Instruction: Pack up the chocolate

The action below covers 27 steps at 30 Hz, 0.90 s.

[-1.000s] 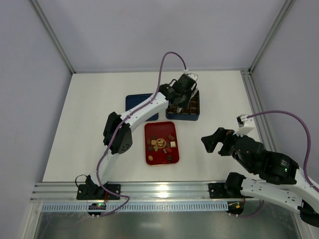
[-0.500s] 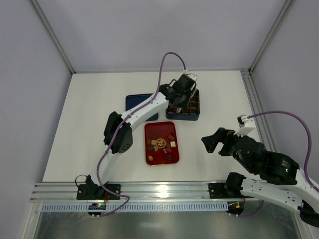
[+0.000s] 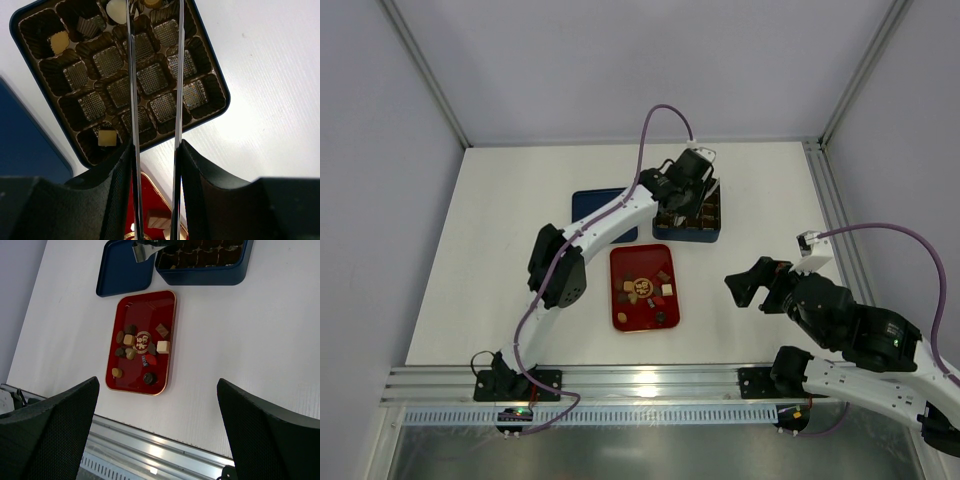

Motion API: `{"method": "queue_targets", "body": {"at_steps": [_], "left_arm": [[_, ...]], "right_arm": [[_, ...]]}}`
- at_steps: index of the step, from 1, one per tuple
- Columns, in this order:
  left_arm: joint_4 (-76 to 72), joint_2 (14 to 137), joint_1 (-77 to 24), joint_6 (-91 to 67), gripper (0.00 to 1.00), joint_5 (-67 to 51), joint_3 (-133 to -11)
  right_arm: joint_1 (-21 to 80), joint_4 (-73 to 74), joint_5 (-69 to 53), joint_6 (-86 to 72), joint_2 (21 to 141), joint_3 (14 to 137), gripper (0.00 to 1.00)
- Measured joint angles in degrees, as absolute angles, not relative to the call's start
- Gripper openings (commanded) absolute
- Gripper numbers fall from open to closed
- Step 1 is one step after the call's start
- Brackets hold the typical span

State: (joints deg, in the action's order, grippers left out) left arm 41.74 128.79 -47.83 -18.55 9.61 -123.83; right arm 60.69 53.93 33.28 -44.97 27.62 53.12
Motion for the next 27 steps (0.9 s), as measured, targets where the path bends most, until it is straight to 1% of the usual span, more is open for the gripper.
{"method": "queue_targets", "body": {"at_steps": [8, 13, 22, 27], "left_arm": [[41.7, 128.5, -47.8, -17.7, 0.4, 9.6, -123.8], [41.8, 125.9, -47.8, -17.8, 0.4, 9.4, -123.7], [44.1, 110.1, -47.6, -22.0, 0.39, 9.6, -114.9], [46.3, 99.0, -47.4, -25.3, 0.39, 9.7, -101.9]], "right_arm": [[60.7, 53.8, 33.3, -45.0, 27.6, 53.0, 1.0], [60.7, 53.2, 33.1, -44.9, 27.6, 52.2, 1.0], [60.7, 48.9, 31.5, -44.9, 30.0, 49.2, 1.0], [60.7, 46.5, 30.2, -44.9, 32.7, 47.5, 1.0]]}}
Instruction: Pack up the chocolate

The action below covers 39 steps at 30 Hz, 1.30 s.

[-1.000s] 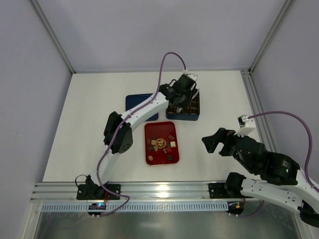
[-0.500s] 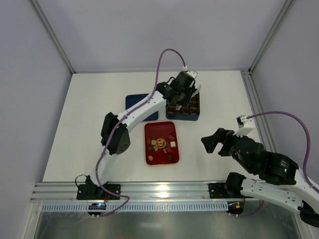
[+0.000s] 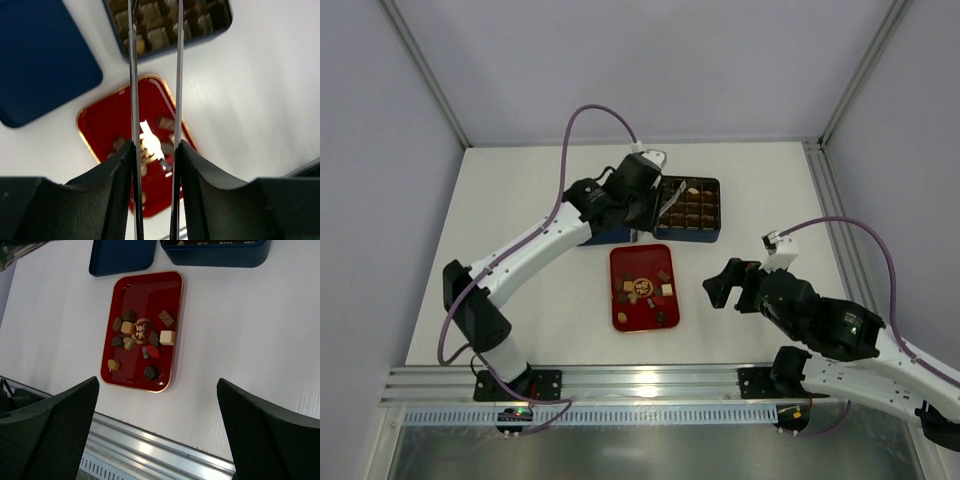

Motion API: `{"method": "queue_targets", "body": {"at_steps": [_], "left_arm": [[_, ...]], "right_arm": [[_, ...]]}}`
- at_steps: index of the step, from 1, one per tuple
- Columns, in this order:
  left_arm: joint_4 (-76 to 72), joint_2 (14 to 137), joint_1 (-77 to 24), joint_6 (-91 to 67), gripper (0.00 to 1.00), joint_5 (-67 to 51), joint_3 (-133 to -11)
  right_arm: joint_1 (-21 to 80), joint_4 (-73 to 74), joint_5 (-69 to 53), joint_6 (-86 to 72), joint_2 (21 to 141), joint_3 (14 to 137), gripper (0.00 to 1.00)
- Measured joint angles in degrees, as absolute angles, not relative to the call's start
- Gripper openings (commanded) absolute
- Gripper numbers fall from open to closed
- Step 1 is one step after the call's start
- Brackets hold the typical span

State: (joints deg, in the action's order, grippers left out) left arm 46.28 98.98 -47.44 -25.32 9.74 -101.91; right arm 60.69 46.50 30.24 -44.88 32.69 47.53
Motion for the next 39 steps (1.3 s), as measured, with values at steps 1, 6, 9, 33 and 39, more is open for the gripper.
{"method": "queue_targets", "body": {"at_steps": [1, 6, 9, 33, 39], "left_arm": [[47.1, 96.9, -47.4, -25.7, 0.39, 9.7, -99.0], [52.0, 88.2, -47.4, -26.7, 0.39, 9.1, -87.5], [54.0, 82.7, -47.5, -27.0, 0.4, 8.9, -81.6], [55.6, 71.0, -48.9, -32.7, 0.39, 7.8, -62.8], [54.5, 71.2, -49.5, -33.0, 0.39, 7.2, -62.8]], "right_arm": [[60.7, 46.0, 30.1, -44.9, 33.2, 47.2, 1.0], [60.7, 44.5, 29.4, -44.9, 34.8, 46.0, 1.0], [60.7, 43.9, 29.2, -44.9, 34.8, 45.1, 1.0], [60.7, 42.9, 27.5, -47.1, 36.4, 41.5, 1.0], [60.7, 42.8, 27.5, -47.3, 36.4, 40.9, 1.0]]}}
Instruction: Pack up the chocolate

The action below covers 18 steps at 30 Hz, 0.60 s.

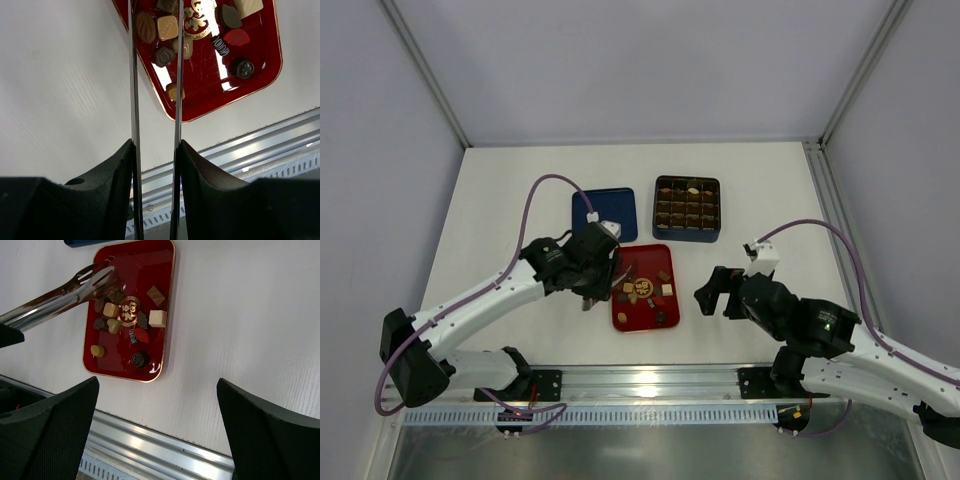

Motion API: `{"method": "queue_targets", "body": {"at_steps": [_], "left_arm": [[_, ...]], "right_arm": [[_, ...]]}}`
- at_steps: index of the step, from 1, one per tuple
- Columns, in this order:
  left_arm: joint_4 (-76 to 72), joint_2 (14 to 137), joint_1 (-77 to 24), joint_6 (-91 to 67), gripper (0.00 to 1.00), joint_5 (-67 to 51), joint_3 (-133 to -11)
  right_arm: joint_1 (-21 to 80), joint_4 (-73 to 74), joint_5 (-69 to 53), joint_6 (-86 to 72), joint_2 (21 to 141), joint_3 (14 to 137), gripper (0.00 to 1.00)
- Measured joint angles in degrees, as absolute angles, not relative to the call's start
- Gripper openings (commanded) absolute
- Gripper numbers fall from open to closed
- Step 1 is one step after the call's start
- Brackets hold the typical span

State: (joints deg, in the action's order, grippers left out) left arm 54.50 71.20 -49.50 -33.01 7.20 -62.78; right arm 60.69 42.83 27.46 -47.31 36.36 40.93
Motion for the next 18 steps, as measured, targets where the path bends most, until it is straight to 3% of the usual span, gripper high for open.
{"method": "queue_targets", "body": {"at_steps": [18], "left_arm": [[54.8, 73.6, -52.1, -32.6, 0.39, 6.0, -62.8]], "right_arm": [[60.7, 42.9, 27.3, -47.8, 34.7, 39.3, 1.0]]}}
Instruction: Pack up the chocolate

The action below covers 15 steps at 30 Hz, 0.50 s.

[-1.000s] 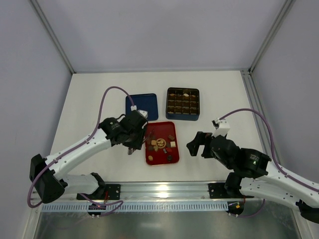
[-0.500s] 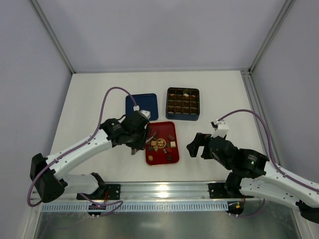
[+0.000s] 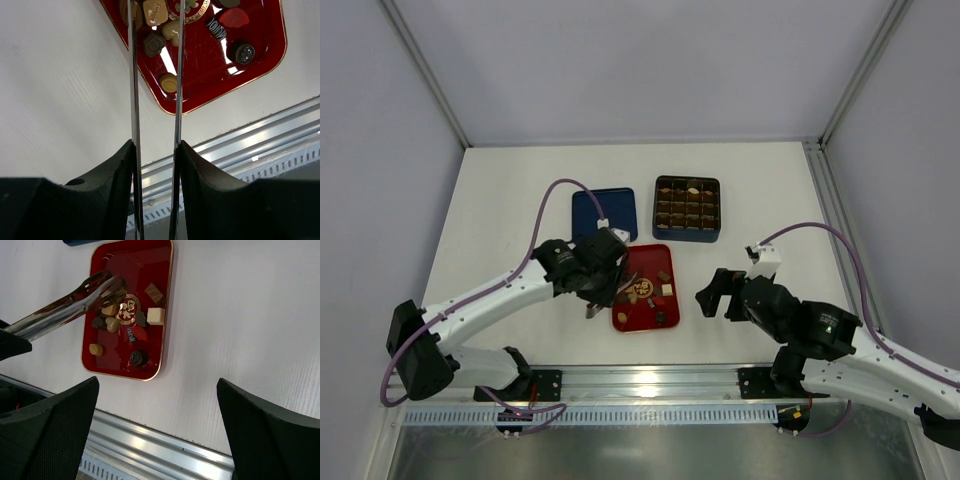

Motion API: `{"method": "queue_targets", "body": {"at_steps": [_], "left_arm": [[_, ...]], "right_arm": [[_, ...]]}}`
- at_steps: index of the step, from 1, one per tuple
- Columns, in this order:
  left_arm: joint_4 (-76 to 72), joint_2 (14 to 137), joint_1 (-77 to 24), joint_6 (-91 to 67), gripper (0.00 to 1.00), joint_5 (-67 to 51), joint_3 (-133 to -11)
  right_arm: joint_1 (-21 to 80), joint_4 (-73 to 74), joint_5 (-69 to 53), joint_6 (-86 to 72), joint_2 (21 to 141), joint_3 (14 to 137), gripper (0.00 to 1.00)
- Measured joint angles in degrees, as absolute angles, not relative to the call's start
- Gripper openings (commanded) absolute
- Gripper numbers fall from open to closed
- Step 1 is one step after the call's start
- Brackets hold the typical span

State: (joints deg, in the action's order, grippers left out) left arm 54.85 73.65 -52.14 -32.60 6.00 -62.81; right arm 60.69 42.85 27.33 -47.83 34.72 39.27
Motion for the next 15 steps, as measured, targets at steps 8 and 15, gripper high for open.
{"method": "queue_targets", "body": {"at_steps": [8, 15], "left_arm": [[56.4, 74.8, -53.3, -32.6, 0.36, 7.0, -63.4], [57.7, 74.9, -54.0, -32.6, 0.33, 7.7, -64.3]], "right_arm": [[60.7, 42.9, 27.3, -48.2, 33.7, 38.9, 1.0], [60.7, 42.9, 27.2, -48.4, 33.6, 38.6, 1.0]]}}
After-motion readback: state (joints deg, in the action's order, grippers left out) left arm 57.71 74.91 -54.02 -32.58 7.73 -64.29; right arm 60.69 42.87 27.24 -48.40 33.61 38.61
